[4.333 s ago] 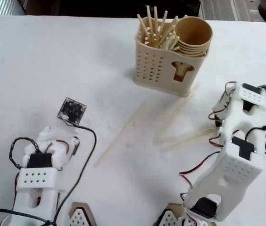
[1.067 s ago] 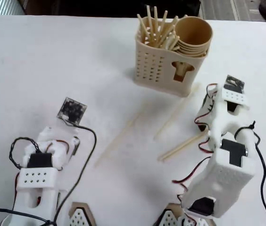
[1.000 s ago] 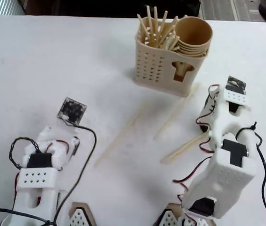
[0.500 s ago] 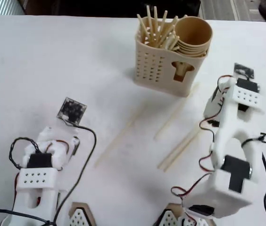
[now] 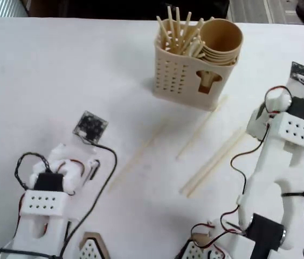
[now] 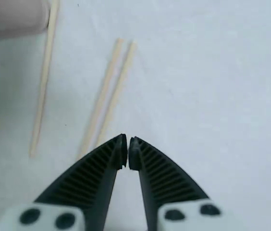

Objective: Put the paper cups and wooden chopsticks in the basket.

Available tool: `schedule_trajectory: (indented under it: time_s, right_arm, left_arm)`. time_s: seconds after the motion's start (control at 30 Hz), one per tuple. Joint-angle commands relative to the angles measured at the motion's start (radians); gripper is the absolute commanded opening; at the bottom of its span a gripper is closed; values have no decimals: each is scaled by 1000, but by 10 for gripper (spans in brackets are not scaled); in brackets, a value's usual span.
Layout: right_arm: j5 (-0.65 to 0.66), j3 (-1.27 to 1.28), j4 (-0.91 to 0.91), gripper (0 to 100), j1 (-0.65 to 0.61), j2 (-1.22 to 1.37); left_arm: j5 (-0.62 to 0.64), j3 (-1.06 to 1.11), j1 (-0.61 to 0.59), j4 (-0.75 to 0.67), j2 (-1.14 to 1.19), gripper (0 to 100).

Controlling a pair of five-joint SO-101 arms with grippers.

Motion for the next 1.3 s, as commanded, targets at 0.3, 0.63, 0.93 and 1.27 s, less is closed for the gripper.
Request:
schedule_trajectory:
  time_s: [0.3, 0.63, 0.93, 1.27]
  right_arm:
    - [48, 184, -84, 20, 25, -142]
    - [-72, 431, -354, 19, 33, -137]
    - [-74, 456, -386, 19, 58, -136]
    - [-74, 456, -383, 19, 76, -136]
  left_arm:
    - [92, -376, 375, 138, 191, 219]
    - [106, -810, 423, 144, 990, 214]
    - [104, -1221, 423, 354, 1451, 76]
    - [97, -1487, 421, 572, 1646, 21]
